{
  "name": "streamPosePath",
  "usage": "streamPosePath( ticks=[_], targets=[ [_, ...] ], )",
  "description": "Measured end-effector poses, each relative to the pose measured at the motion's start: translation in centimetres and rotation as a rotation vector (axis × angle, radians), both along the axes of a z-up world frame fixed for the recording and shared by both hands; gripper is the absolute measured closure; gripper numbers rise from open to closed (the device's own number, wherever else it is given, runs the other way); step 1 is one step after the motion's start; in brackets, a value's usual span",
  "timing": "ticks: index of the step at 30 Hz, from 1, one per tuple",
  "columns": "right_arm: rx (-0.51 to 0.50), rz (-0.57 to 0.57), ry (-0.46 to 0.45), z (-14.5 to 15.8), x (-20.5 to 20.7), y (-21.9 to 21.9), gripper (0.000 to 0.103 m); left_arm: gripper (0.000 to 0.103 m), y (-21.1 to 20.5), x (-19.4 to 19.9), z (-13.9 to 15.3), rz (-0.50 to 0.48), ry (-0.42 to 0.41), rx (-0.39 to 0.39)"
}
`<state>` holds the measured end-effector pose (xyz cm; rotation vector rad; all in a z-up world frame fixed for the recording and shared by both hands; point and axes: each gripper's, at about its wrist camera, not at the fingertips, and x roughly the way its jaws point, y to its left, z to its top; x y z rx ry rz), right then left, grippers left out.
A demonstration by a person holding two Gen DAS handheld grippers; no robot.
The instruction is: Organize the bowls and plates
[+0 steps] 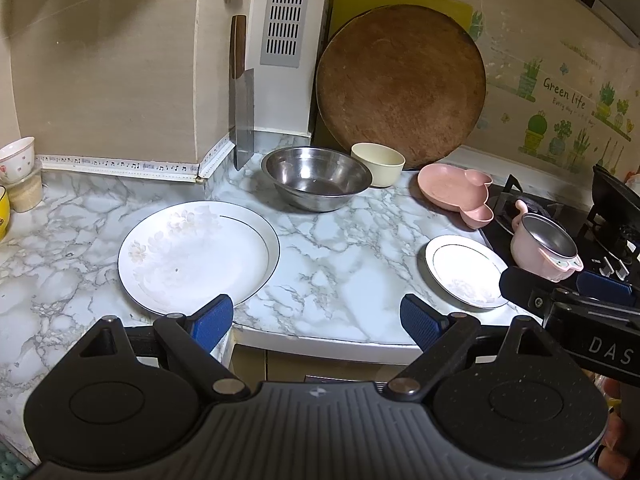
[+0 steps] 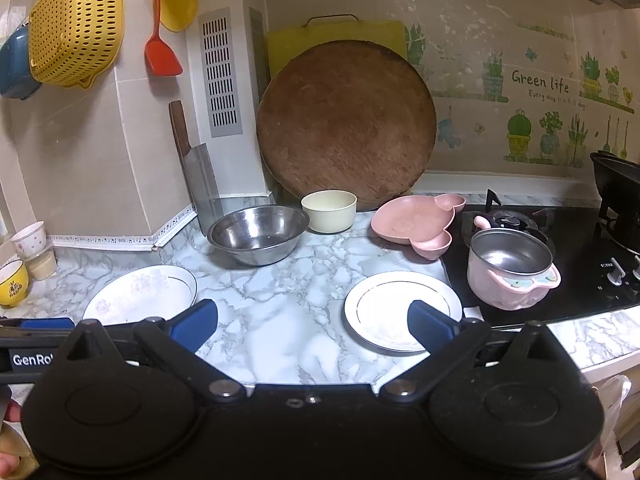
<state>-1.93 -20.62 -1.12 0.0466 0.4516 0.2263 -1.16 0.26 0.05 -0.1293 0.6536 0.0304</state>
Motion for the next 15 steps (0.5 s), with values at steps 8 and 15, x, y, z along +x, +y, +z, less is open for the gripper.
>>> streamPosePath(
  ticks=[8, 15],
  targets=[
    [-0.002, 0.0, -0.001, 0.01, -0.1, -0.16, 0.002, 0.012, -0.08, 0.0, 0.03, 0.003, -0.004, 0.002],
    [0.001, -0.001, -0.003, 0.09, -0.08, -0.09, 0.002, 0.012, -0.11, -0.06, 0.16, 0.005, -0.008, 0.003]
  ],
)
